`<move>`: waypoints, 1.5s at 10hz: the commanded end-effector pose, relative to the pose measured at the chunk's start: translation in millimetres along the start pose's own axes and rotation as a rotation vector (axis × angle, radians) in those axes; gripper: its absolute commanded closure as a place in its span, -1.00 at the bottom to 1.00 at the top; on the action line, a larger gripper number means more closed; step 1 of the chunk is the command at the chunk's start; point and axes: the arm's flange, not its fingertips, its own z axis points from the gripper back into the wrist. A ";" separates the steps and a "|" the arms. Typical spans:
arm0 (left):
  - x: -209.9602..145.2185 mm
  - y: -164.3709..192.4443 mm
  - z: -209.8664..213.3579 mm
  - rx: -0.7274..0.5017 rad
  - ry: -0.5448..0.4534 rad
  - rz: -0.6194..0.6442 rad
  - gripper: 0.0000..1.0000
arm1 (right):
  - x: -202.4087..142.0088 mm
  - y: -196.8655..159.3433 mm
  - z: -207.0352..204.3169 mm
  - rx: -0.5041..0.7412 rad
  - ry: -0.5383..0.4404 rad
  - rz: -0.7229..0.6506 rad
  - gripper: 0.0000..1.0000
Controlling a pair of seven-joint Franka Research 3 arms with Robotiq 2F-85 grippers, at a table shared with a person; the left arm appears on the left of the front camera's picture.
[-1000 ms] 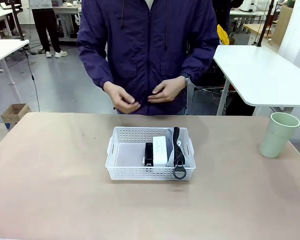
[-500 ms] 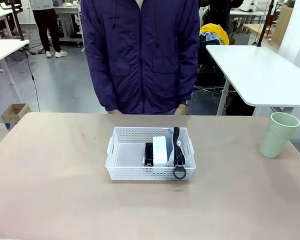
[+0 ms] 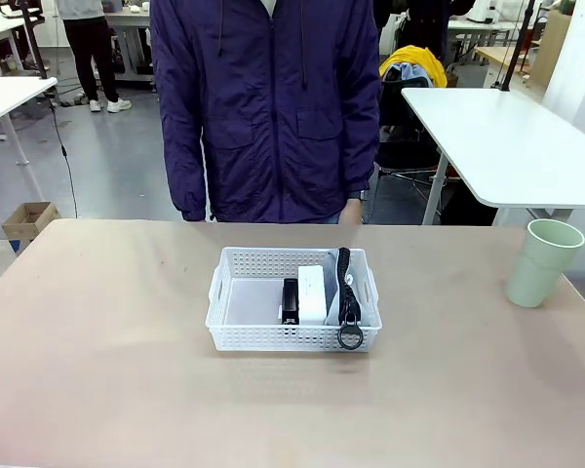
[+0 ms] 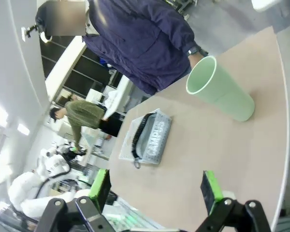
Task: Efficiently arrange items inside the basket to fit them all.
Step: Pick up the Reusable plastic cup and place it inside the Organizing basket.
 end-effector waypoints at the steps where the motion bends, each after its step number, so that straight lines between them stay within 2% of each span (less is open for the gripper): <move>1: 2.8 0.9 0.8 -0.020 -0.013 -0.021 -1.00 | 4.1 -7.0 -24.8 -0.104 0.041 0.315 -1.00; 3: 2.8 0.9 0.8 -0.020 -0.013 -0.021 -1.00 | 2.7 -24.5 -47.4 -0.201 0.066 0.628 -1.00; 4: 2.8 0.9 0.8 -0.020 -0.013 -0.021 -1.00 | -4.8 -28.0 -55.2 -0.220 0.156 0.802 -1.00; 5: 2.8 0.9 0.8 -0.020 -0.013 -0.021 -1.00 | -14.7 -29.0 -62.0 -0.263 0.283 0.900 -1.00; 6: 2.8 0.9 0.8 -0.020 -0.013 -0.021 -1.00 | -22.7 -27.5 -68.2 -0.283 0.349 0.915 -1.00; 7: 2.8 0.9 0.8 -0.020 -0.013 -0.021 -1.00 | -22.3 -24.3 -69.7 -0.241 0.324 0.886 -1.00; 8: 2.8 0.9 0.8 -0.020 -0.013 -0.021 -1.00 | 26.8 -30.4 -44.6 -0.231 0.318 0.847 -1.00; 11: 2.8 0.9 0.8 -0.020 -0.013 -0.021 -1.00 | 27.0 -33.0 -44.9 -0.240 0.344 0.876 -1.00; 15: 2.8 0.9 0.8 -0.020 -0.013 -0.021 -1.00 | 31.5 -93.1 -106.1 -0.204 0.342 0.967 -1.00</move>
